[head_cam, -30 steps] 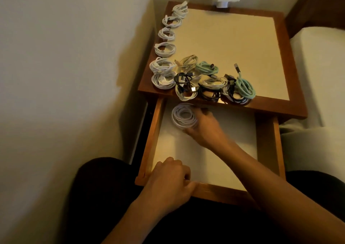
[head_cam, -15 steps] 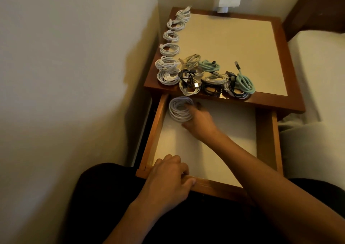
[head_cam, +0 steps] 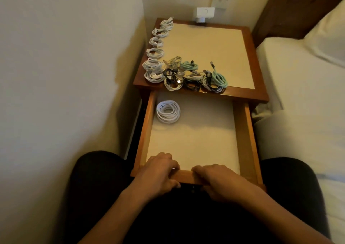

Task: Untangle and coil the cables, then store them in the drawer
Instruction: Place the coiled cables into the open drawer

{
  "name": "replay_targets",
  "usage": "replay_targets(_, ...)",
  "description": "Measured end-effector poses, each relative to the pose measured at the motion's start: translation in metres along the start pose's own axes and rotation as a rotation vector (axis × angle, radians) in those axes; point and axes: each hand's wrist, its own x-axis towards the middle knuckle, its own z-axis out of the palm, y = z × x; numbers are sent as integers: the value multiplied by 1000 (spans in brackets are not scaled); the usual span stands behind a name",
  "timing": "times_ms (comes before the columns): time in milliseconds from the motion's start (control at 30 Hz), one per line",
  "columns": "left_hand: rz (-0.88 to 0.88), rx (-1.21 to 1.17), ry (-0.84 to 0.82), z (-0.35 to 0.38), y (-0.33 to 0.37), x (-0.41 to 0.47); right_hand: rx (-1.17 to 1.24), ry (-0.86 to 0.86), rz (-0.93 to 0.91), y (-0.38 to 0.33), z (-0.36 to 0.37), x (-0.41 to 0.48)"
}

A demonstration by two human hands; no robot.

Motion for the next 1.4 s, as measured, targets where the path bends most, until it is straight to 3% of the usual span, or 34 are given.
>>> replay_targets(200, 5, 36, -24, -5, 7, -3, 21, 16, -32, 6, 2, -3)
replay_targets(333, 12, 23, -70, -8, 5, -2, 181, -17, -19, 10, -9, 0)
replay_targets(433, 2, -72, -77, -21, 1, 2, 267, 74, -20, 11, -30, 2)
replay_targets(600, -13, -194, 151, -54, -4, 20, 304, 419, -3, 19, -74, 11)
replay_targets(700, 8, -236, 386, -78, -7, 48, 340, 666, 15, 26, -108, 18)
replay_targets(833, 121, -108, 678, -111, -9, 96, 326, 923, 72, 47, -157, 38)
replay_targets(933, 282, 60, 731, -130, 3, 132, 185, 833, 135, 67, -183, 63)
replay_targets(1033, 395, 240, 647, -142, 18, 166, 77, 702, 176, 83, -194, 85)
replay_targets(1100, 374, 355, 543, -147, 27, 185, 12, 663, 165, 91, -194, 96)
replay_targets(1200, 282, 523, 401, -143, 34, 204, -68, 667, 129, 99, -193, 101)
replay_targets(1400, 432, 543, 498, -132, 27, 208, -244, 737, 71, 107, -185, 90)
